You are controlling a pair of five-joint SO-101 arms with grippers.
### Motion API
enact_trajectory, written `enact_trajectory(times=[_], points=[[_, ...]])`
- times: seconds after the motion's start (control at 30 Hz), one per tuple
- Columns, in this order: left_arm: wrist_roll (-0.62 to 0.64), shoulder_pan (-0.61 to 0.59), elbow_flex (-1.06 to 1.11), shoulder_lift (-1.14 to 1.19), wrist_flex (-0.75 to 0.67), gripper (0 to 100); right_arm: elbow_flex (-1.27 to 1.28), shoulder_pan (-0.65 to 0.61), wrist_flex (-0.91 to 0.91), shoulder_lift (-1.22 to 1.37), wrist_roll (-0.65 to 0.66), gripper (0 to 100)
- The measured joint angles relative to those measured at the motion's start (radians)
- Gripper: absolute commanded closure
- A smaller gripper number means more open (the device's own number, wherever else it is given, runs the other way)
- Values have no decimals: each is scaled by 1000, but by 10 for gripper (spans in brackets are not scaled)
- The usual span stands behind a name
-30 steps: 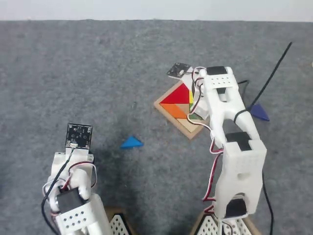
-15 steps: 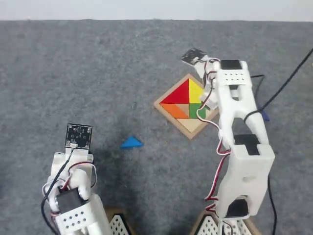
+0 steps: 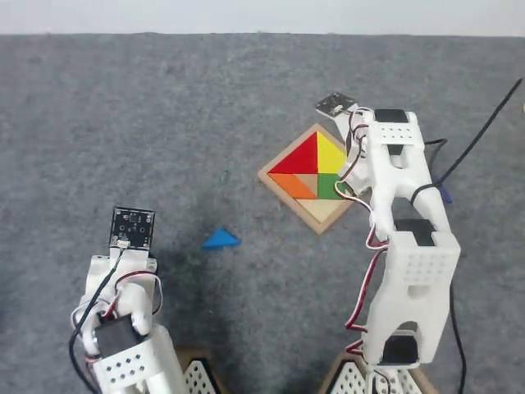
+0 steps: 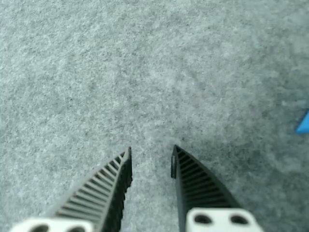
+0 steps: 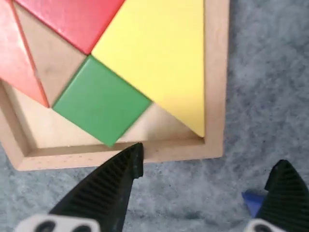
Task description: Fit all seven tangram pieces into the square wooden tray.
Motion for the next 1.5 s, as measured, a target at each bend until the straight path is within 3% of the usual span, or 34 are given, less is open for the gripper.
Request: enact_trajectory(times=[0.43,0.67,1.03,1.5], points=[[0,0,0,0,0,867,439,-38,-120,-325,-17,597],[0,0,0,0,0,867,390,-37,-135,-404,-72,597],[0,0,0,0,0,867,193,-34,-135,-143,-77,597],[0,0,0,0,0,867,164,-28,-120,-135,-123,597]])
